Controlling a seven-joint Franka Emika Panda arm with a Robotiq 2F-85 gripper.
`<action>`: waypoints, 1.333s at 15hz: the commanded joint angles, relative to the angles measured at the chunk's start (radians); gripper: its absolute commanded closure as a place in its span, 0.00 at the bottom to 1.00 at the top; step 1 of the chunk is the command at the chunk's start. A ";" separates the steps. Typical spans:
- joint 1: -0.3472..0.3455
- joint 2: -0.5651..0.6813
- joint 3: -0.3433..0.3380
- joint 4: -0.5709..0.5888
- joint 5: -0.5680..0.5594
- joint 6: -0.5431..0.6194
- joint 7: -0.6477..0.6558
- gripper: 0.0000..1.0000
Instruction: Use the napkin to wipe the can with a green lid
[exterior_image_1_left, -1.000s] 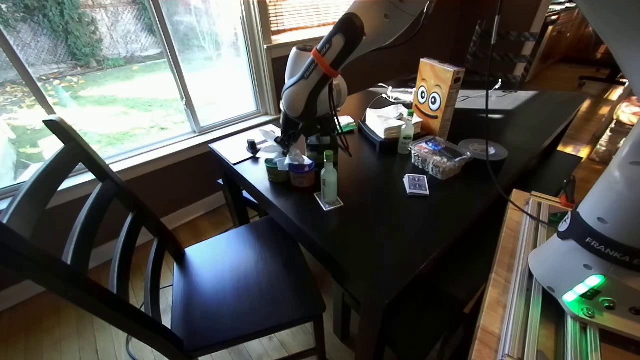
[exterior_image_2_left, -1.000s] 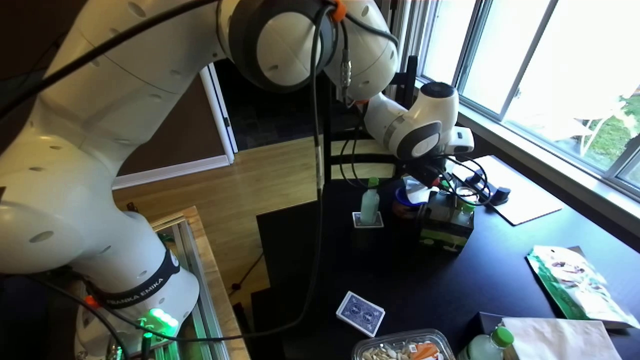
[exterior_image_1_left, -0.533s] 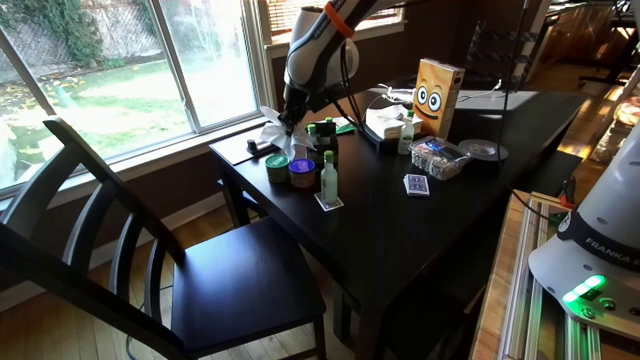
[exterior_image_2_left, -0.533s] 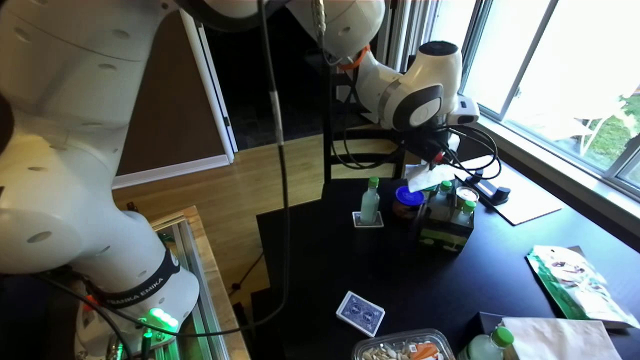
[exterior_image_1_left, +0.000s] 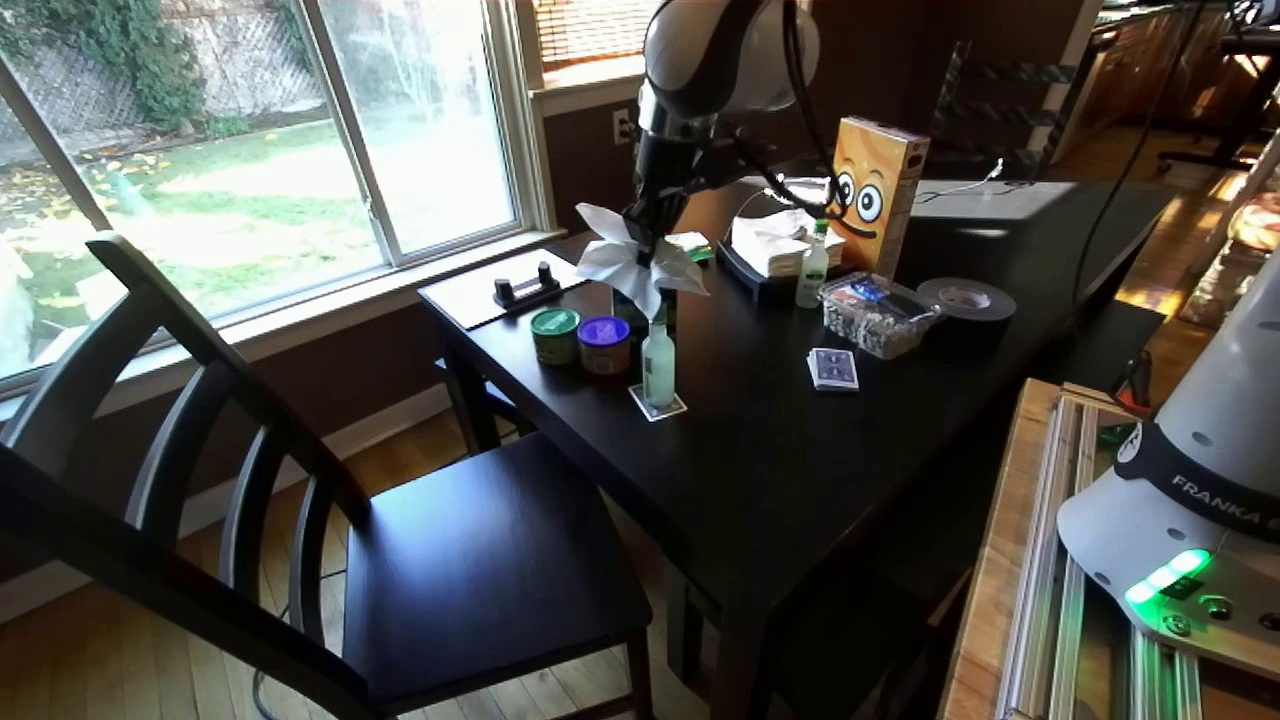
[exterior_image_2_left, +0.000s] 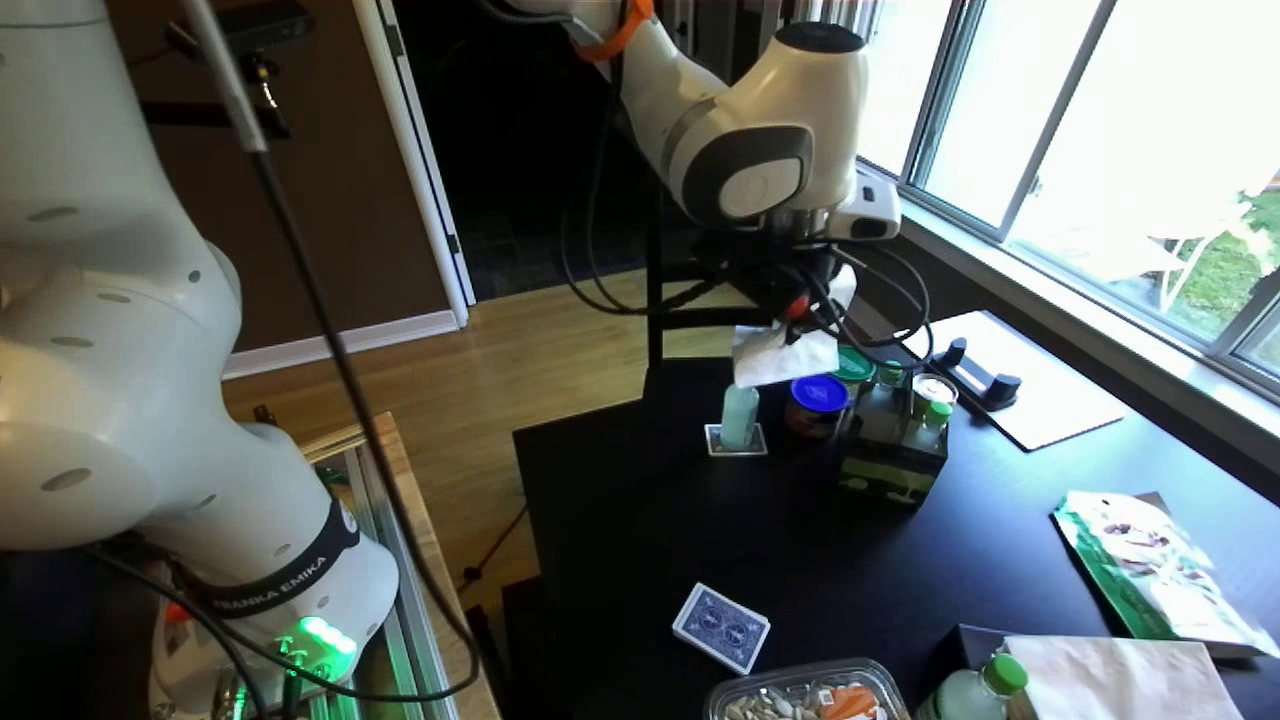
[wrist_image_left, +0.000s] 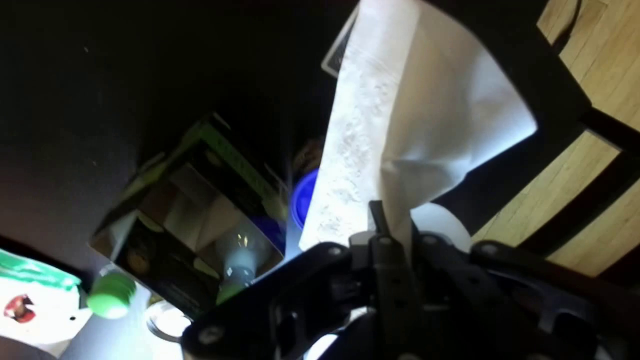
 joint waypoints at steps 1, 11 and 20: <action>0.022 -0.147 -0.094 -0.229 -0.001 0.034 0.042 0.99; 0.014 0.200 -0.216 -0.244 -0.022 0.496 0.212 0.99; 0.099 0.228 -0.284 -0.128 -0.106 0.399 0.236 0.53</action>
